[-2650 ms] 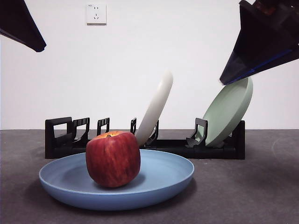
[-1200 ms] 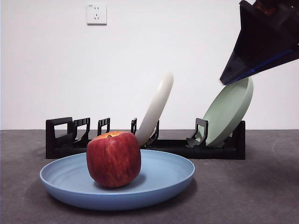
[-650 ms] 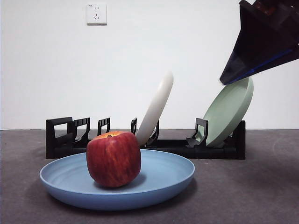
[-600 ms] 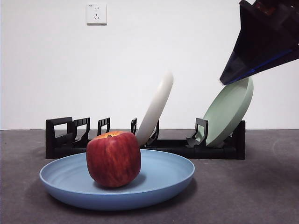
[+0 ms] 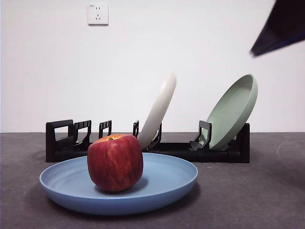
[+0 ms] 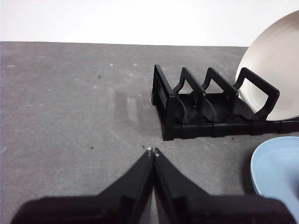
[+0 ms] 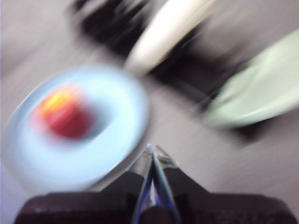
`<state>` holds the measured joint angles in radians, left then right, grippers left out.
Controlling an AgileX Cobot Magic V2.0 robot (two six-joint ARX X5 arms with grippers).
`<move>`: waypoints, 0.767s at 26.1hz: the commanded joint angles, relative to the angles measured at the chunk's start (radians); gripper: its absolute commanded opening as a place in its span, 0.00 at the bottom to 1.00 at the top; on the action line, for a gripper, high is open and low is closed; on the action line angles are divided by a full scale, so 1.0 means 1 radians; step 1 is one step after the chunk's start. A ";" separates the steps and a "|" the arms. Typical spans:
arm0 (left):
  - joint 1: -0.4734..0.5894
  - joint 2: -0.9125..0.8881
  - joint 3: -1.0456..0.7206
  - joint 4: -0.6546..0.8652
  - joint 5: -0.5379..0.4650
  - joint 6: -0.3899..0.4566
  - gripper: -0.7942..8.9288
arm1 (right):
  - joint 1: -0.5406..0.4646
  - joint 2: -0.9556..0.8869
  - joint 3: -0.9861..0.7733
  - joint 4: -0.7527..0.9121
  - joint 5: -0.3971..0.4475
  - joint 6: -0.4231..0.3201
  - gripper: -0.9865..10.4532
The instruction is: Take the blue plate from the plate rack,put the plate on the table,take the apple from the table,put the apple in the plate
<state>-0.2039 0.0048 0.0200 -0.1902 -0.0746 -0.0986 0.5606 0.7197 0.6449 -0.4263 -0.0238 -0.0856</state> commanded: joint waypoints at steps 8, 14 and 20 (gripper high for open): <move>0.003 -0.002 -0.013 0.002 0.002 -0.007 0.08 | -0.439 -0.474 -0.304 0.292 -0.003 0.008 0.09; 0.003 -0.002 -0.013 0.002 0.002 -0.007 0.08 | -0.457 -0.590 -0.476 0.349 -0.003 0.006 0.09; 0.003 -0.002 -0.013 0.002 0.002 -0.007 0.08 | -0.457 -0.649 -0.560 0.389 -0.003 0.017 0.09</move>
<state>-0.2039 0.0048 0.0200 -0.1902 -0.0746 -0.0986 0.1047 0.0811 0.0944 -0.0544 -0.0261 -0.0830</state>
